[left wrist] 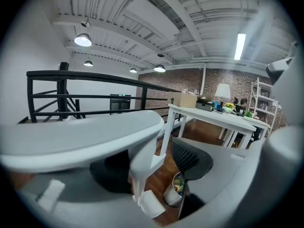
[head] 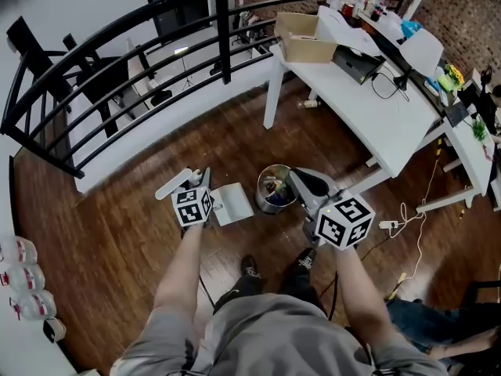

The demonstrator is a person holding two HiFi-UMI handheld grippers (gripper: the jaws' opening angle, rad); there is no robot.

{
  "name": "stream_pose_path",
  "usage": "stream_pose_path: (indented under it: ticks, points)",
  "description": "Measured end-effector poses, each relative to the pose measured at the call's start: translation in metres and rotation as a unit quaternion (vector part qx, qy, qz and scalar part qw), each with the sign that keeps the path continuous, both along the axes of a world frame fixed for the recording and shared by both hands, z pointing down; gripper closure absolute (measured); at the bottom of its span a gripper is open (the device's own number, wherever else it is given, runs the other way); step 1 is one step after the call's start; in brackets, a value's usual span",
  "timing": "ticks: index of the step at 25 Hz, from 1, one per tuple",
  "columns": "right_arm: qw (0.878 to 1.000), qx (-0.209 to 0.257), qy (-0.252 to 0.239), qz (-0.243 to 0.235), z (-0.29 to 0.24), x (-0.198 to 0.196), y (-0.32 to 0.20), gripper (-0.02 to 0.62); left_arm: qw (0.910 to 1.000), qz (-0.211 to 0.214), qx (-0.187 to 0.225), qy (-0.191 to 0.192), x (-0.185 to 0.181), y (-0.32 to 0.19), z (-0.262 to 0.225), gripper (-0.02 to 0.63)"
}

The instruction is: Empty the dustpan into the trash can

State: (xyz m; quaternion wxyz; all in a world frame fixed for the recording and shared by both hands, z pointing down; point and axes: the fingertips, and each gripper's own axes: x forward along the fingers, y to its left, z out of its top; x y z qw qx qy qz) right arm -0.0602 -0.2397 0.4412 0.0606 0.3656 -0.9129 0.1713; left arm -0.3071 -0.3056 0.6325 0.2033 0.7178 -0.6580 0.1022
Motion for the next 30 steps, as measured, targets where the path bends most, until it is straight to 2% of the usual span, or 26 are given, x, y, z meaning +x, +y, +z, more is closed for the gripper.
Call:
stream_pose_path:
  ticks: [2, 4, 7, 12, 17, 19, 20, 21, 23, 25, 26, 30]
  points:
    - [1.0, 0.0, 0.0, -0.005, 0.0, -0.003, 0.001, 0.595, 0.9999, -0.014, -0.004, 0.002, -0.011, 0.005, 0.004, 0.348]
    - [1.0, -0.001, 0.001, -0.009, 0.001, -0.005, 0.001, 0.595, 0.9995, -0.029, -0.012, 0.004, -0.022, 0.012, 0.01, 0.289]
    - [1.0, -0.005, 0.003, -0.016, 0.003, -0.01, 0.005, 0.595, 0.9986, -0.047, -0.024, 0.003, -0.037, 0.027, 0.02, 0.246]
    - [0.999, -0.006, 0.006, -0.031, 0.009, -0.018, 0.008, 0.595, 0.996, -0.078, -0.041, -0.011, -0.061, 0.043, 0.03, 0.232]
    - [0.999, -0.008, 0.004, -0.042, 0.007, -0.029, 0.009, 0.595, 0.9906, -0.106, -0.086, 0.01, -0.07, 0.076, 0.05, 0.219]
    - [0.999, -0.007, 0.001, -0.045, 0.007, -0.034, 0.01, 0.595, 0.9914, -0.086, -0.096, 0.02, -0.056, 0.089, 0.053, 0.235]
    - [0.999, -0.007, 0.0, -0.047, 0.007, -0.037, 0.011, 0.595, 0.9928, -0.069, -0.095, 0.022, -0.046, 0.093, 0.05, 0.275]
    - [0.999, -0.006, -0.001, -0.048, 0.006, -0.04, 0.012, 0.595, 0.9947, -0.049, -0.088, 0.021, -0.034, 0.096, 0.043, 0.345]
    - [0.999, -0.003, -0.004, -0.049, 0.002, -0.042, 0.011, 0.595, 0.998, -0.001, -0.061, 0.017, -0.005, 0.093, 0.021, 0.437]
    - [0.999, 0.003, -0.007, -0.048, -0.004, -0.042, 0.01, 0.595, 0.998, 0.054, -0.03, 0.011, 0.027, 0.086, -0.008, 0.524]
    - [0.999, 0.007, -0.01, -0.046, -0.008, -0.041, 0.009, 0.595, 0.9965, 0.082, -0.015, 0.008, 0.042, 0.081, -0.024, 0.597]
    - [0.999, 0.021, -0.018, -0.033, -0.02, -0.034, 0.005, 0.595, 0.9822, 0.181, 0.05, 0.012, 0.096, 0.06, -0.098, 0.6]
